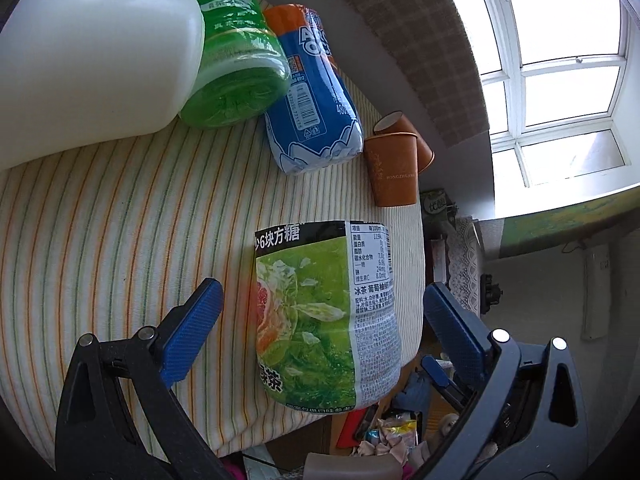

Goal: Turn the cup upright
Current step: 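Lower the upright paper cup onto the bed with the right gripper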

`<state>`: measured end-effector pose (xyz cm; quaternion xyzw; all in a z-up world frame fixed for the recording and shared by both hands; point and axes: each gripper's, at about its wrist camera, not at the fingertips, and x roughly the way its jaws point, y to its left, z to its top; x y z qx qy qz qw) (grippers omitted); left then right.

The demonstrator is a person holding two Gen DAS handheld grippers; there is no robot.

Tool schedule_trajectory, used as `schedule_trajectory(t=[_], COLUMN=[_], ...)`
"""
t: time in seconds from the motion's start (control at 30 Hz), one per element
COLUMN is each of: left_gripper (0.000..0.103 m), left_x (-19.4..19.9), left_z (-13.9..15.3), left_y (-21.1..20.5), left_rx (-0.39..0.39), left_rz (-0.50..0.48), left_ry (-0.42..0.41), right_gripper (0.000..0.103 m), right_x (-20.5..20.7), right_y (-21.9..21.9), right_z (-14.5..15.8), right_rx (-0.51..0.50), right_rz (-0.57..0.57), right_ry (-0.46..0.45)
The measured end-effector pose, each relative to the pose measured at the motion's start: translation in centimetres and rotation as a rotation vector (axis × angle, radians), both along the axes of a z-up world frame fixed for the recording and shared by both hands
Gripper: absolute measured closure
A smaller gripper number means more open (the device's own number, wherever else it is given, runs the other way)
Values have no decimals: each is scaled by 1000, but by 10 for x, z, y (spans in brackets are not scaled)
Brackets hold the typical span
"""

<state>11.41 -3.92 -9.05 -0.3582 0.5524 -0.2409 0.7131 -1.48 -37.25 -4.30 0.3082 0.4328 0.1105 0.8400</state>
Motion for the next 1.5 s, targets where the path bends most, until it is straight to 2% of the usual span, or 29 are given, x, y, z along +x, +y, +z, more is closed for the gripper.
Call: schedule_trajectory(t=[0.4,0.53,0.73,1.1,1.5], left_gripper=[9,15,21,22,22], left_x=[6,11,13,1,-17], left_z=[-15,-18,-13,9,34], left_y=[-10,-18,-26,-33,-48], left_rx=[0,-9,3,115,291], left_rz=[-15,-19,-31,-42,-69], left_ry=[30,36,13,-119,-309], right_gripper=[20,20,20,20,20], right_x=[-5,-6,-8,-4,0], right_y=[-6,-7,-11,-6,2], right_z=[-9,-11,-13,-15,-15], right_rx=[-1,-3,0,-10,-23], right_rz=[-14,-21,-41,-38,-24], right_ry=[21,26,35,39,37])
